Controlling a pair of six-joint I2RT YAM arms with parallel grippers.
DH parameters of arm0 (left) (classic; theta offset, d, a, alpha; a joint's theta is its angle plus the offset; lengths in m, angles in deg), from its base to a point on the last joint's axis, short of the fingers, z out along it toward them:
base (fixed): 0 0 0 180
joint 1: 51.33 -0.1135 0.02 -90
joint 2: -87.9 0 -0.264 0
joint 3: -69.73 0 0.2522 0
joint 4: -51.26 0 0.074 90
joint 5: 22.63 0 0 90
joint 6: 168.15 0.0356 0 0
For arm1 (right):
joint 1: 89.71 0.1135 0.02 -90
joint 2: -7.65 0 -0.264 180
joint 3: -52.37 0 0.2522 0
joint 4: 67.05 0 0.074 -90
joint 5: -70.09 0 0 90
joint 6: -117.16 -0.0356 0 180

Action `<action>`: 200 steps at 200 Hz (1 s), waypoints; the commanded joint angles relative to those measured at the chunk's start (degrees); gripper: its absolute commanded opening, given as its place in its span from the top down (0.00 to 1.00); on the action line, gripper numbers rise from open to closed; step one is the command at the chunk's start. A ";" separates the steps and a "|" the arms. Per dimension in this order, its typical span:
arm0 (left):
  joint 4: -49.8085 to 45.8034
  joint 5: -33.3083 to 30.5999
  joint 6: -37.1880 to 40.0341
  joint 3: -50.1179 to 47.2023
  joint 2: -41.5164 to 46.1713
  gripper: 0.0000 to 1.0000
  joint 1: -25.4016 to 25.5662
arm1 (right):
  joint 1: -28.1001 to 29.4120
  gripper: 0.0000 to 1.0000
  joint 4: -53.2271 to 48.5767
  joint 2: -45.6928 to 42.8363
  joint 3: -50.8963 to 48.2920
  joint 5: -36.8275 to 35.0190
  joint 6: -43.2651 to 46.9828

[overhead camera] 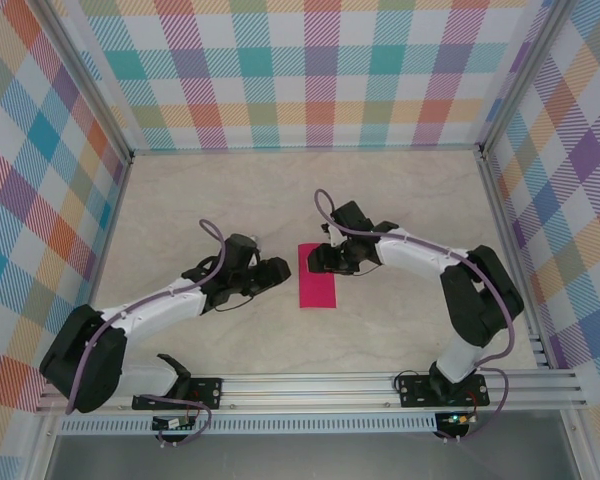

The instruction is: Fold a paper plane with a square sheet of paper (pick it up from the middle)

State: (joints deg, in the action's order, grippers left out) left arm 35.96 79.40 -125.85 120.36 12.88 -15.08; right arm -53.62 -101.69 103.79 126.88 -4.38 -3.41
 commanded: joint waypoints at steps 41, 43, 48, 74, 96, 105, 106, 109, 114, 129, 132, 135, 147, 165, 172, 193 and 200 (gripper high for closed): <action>13.84 4.77 -4.60 3.61 -13.31 0.84 6.31 | -1.07 0.73 9.23 -0.12 -5.02 2.58 -15.16; 13.95 4.63 -4.73 3.64 -13.61 0.85 6.40 | -1.10 0.74 9.31 0.09 -5.09 2.82 -15.21; 14.10 4.20 -4.78 3.66 -14.19 0.87 6.69 | -1.26 0.75 9.89 0.53 -5.24 3.47 -15.54; 13.45 2.68 -4.82 2.76 -14.89 0.92 6.95 | -1.69 0.80 12.84 2.55 -6.04 6.72 -16.17; 12.66 2.38 -4.76 2.35 -15.90 0.94 7.06 | -1.70 0.83 13.84 4.64 -5.56 9.32 -15.19; 13.05 2.57 -5.06 2.21 -16.73 0.95 7.15 | -1.70 0.83 14.25 5.30 -5.38 10.40 -14.80; 13.10 2.61 -5.05 2.19 -16.78 0.95 7.16 | -1.71 0.83 14.27 5.43 -5.38 10.53 -14.79; 13.32 2.64 -5.18 2.03 -17.03 0.95 7.21 | -1.73 0.84 14.44 5.58 -5.38 10.79 -14.74; 13.67 2.75 -5.35 1.92 -17.44 0.95 7.28 | -1.71 0.84 14.76 5.85 -5.38 11.36 -14.53; 14.12 3.04 -5.72 1.90 -18.43 0.96 7.55 | -1.73 0.85 15.18 6.58 -5.22 13.11 -13.94; 14.11 3.00 -5.73 1.85 -18.56 0.96 7.50 | -1.73 0.85 15.15 6.76 -5.21 13.31 -13.81; 14.03 3.00 -5.81 1.82 -18.73 0.96 7.63 | -1.73 0.85 15.00 6.89 -5.13 13.45 -13.75; 13.57 2.69 -5.77 1.51 -19.06 0.96 7.69 | -1.73 0.85 14.75 7.51 -5.20 14.29 -13.12; 12.10 1.61 -5.74 0.94 -18.71 0.97 7.63 | -1.73 0.86 14.53 8.40 -5.60 15.19 -12.36; 11.48 1.16 -5.72 0.69 -18.59 0.97 7.72 | -1.73 0.86 14.32 8.65 -5.72 15.47 -11.87; 10.46 0.62 -5.73 0.22 -18.51 0.97 7.74 | -1.69 0.86 14.03 9.31 -6.08 16.53 -10.43; 10.06 0.46 -5.73 0.23 -18.74 0.97 7.86 | -1.73 0.86 13.71 9.54 -6.08 16.61 -9.70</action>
State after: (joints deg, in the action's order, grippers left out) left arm 48.07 81.52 -131.29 121.51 -5.72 -7.82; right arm -55.24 -88.10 112.14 121.85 9.41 -16.24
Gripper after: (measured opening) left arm 0.046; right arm 0.138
